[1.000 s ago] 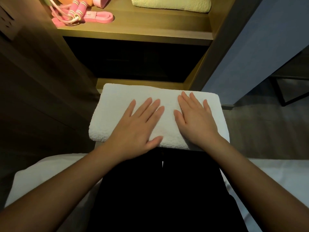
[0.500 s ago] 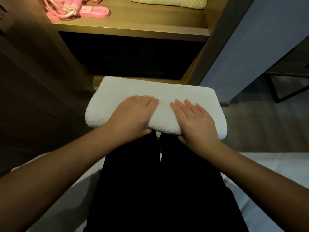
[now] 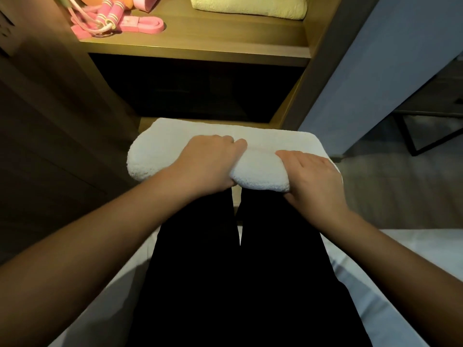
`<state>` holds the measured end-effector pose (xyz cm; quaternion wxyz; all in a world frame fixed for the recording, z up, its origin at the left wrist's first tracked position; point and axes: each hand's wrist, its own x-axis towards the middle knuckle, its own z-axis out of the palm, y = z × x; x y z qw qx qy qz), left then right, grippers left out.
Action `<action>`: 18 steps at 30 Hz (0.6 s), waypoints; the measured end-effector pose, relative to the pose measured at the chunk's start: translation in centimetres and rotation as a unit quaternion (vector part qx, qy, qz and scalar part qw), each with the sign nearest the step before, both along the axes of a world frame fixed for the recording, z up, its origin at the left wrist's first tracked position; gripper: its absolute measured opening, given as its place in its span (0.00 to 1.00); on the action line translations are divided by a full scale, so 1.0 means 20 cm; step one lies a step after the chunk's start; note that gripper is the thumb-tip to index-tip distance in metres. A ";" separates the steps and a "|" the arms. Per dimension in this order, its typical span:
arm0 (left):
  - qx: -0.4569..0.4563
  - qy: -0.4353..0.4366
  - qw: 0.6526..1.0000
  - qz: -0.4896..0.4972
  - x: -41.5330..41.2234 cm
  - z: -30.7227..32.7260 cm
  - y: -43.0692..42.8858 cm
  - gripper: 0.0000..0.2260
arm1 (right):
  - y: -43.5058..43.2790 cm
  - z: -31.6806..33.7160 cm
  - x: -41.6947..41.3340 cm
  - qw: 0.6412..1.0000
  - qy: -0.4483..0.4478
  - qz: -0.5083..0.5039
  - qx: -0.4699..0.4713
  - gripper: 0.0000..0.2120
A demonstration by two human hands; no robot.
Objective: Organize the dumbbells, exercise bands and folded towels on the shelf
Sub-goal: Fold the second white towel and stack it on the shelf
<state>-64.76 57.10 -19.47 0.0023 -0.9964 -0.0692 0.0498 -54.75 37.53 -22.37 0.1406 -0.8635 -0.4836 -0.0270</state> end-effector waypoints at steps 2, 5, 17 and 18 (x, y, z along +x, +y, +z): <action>-0.005 -0.017 1.000 -0.012 -0.02 -0.06 -0.10 0.28 | 0.01 0.00 0.02 1.000 0.009 0.020 -0.013 0.19; 0.011 -0.051 0.999 -0.006 0.01 -0.10 -0.15 0.18 | 0.06 0.03 0.09 0.991 0.090 -0.010 -0.101 0.17; 0.022 -0.015 0.999 -0.025 0.12 -0.03 -0.21 0.28 | 0.04 0.15 0.19 0.983 0.042 0.000 -0.181 0.22; 0.026 -0.029 0.999 -0.019 0.11 -0.04 -0.21 0.25 | 0.05 0.16 0.19 0.981 0.050 0.007 -0.189 0.23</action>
